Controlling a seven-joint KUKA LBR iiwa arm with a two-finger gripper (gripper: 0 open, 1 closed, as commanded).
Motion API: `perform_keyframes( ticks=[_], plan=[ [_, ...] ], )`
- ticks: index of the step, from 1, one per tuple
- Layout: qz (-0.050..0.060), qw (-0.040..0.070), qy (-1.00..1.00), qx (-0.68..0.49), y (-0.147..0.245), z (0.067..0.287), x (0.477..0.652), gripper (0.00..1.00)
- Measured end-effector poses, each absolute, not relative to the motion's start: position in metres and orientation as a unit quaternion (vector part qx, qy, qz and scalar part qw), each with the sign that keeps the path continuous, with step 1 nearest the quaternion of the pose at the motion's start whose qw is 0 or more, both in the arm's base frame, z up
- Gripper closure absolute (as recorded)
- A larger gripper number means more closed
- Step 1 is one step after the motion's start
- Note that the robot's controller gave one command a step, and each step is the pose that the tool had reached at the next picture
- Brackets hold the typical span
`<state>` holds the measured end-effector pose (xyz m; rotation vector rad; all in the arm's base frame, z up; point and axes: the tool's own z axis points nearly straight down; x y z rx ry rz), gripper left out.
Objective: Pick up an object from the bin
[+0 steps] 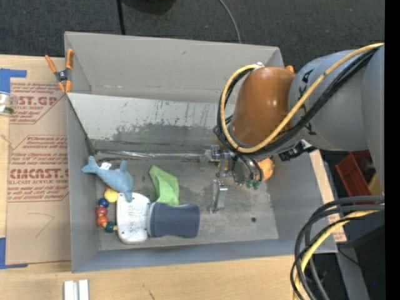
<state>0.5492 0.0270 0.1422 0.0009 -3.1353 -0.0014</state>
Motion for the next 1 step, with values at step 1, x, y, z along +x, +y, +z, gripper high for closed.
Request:
perform_keyframes(
  ticks=[1],
  plan=[
    [-0.001,-0.001,-1.0,0.0,0.027,0.1469,0.5509,0.0]
  ],
)
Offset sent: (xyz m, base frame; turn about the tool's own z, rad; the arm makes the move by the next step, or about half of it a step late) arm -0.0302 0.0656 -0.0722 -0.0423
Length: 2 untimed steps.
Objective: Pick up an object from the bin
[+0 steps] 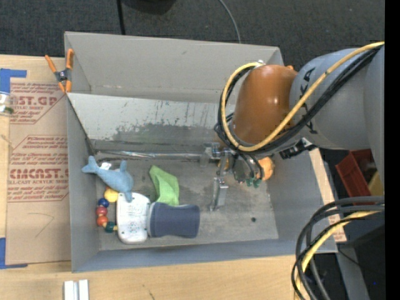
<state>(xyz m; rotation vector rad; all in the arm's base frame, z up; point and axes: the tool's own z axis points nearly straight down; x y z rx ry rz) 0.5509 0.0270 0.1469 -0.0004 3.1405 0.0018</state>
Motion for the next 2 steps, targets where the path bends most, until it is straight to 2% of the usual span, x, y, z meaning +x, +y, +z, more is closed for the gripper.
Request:
perform_keyframes(
  ticks=[1,2],
  plan=[
    [0.0,0.003,1.0,-0.011,0.064,0.103,0.534,0.0],
    [-0.001,-0.005,0.998,-0.065,0.096,0.079,0.536,0.0]
  ],
)
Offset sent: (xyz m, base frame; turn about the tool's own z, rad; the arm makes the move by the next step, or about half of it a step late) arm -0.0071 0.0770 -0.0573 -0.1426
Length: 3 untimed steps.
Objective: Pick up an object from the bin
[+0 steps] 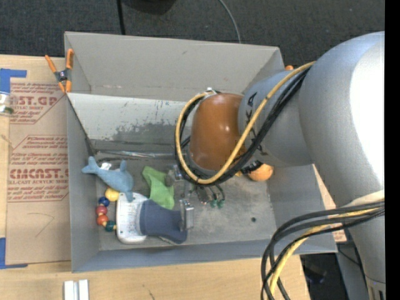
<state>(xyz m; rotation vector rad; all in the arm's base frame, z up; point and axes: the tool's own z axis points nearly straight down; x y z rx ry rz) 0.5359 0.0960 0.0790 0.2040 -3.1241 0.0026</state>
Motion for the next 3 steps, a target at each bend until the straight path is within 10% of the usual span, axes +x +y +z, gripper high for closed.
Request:
perform_keyframes(
  ticks=[1,2,3],
  plan=[
    [0.0,-0.003,-0.998,0.064,0.112,0.08,0.551,0.0],
    [0.002,0.008,-0.993,0.12,0.142,0.072,0.515,1.0],
    [0.002,0.008,-0.993,0.12,0.142,0.072,0.515,1.0]
  ],
)
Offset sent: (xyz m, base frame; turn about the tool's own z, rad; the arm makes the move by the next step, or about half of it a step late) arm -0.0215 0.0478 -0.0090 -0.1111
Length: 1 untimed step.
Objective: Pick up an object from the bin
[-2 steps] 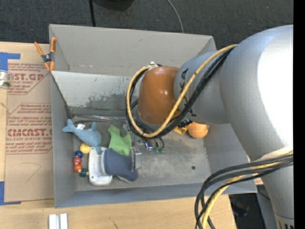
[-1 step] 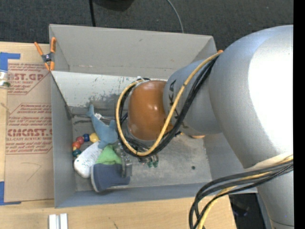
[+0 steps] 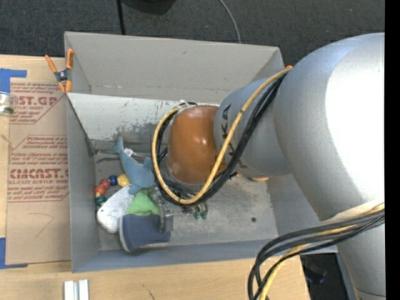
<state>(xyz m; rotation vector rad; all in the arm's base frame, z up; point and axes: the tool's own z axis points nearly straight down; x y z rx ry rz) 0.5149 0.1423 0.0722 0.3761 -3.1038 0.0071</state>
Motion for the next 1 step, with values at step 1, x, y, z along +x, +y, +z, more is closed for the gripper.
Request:
perform_keyframes(
  ticks=[1],
  plan=[
    [0.002,0.007,-0.992,0.125,0.1469,0.0986,0.5022,1.0]
  ],
)
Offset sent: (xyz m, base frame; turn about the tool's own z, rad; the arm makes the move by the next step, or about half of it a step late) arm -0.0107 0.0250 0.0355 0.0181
